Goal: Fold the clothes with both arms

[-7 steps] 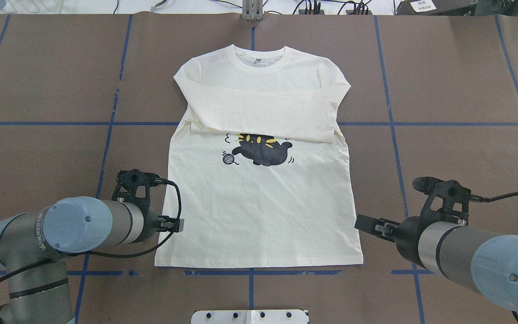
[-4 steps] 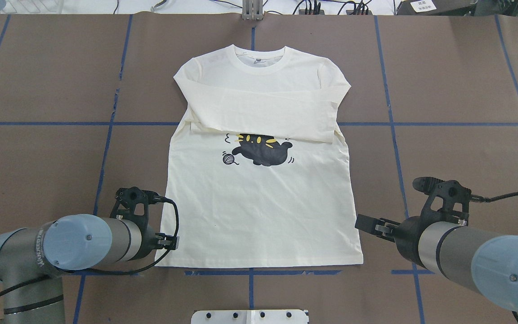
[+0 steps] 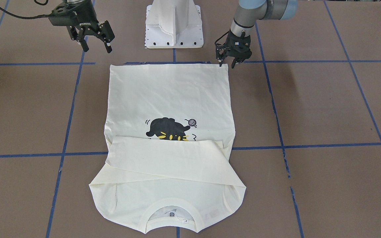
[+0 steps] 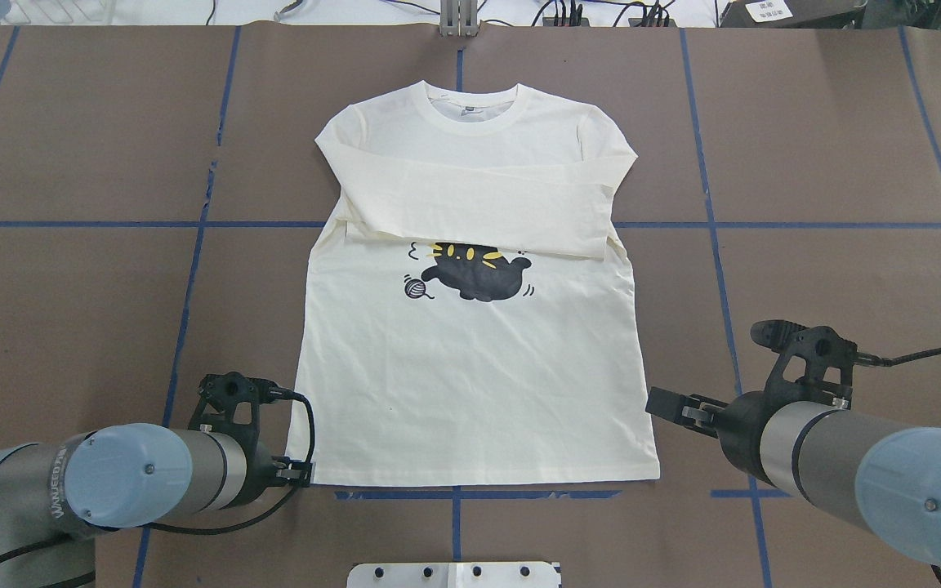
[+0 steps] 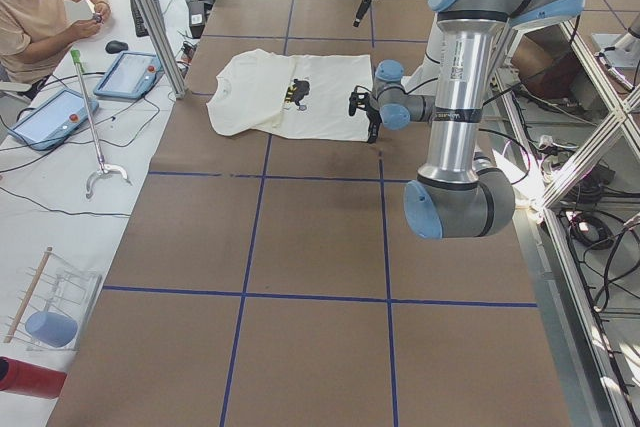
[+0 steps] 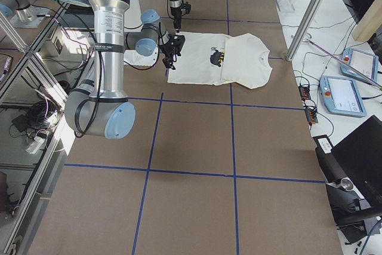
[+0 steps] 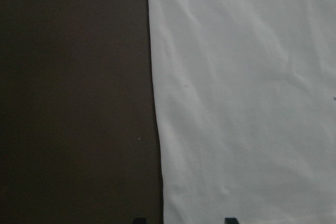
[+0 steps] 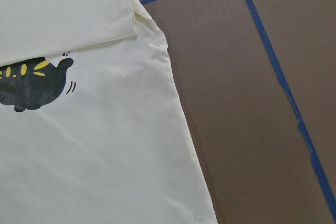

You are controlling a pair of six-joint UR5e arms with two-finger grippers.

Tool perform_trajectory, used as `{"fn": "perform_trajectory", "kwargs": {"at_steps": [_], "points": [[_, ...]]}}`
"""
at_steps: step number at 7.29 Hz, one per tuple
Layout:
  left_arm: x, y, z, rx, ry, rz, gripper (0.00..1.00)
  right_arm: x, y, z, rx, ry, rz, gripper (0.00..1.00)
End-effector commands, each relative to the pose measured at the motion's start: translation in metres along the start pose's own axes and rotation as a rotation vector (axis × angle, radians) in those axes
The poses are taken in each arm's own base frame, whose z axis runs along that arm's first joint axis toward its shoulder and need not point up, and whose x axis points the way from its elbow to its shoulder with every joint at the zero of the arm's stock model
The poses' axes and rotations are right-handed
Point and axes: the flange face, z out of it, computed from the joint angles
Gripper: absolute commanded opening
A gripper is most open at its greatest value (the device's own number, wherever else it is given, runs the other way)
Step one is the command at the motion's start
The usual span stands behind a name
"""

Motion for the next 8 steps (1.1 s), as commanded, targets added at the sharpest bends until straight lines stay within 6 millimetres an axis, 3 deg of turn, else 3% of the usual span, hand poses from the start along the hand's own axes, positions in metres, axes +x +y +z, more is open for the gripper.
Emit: {"fn": "perform_trajectory", "kwargs": {"at_steps": [1, 6, 8], "points": [[0.006, 0.013, 0.005, -0.026, -0.024, -0.031, 0.51, 0.000, 0.000, 0.001, 0.001, 0.000, -0.001, 1.00], [0.020, 0.008, 0.000, -0.021, 0.001, -0.091, 0.47, 0.000, 0.000, 0.001, 0.002, 0.000, 0.001, 1.00], [0.015, 0.001, 0.000, -0.008, -0.005, -0.120, 0.48, 0.000, 0.000, 0.001, 0.002, 0.000, -0.001, 1.00]]}}
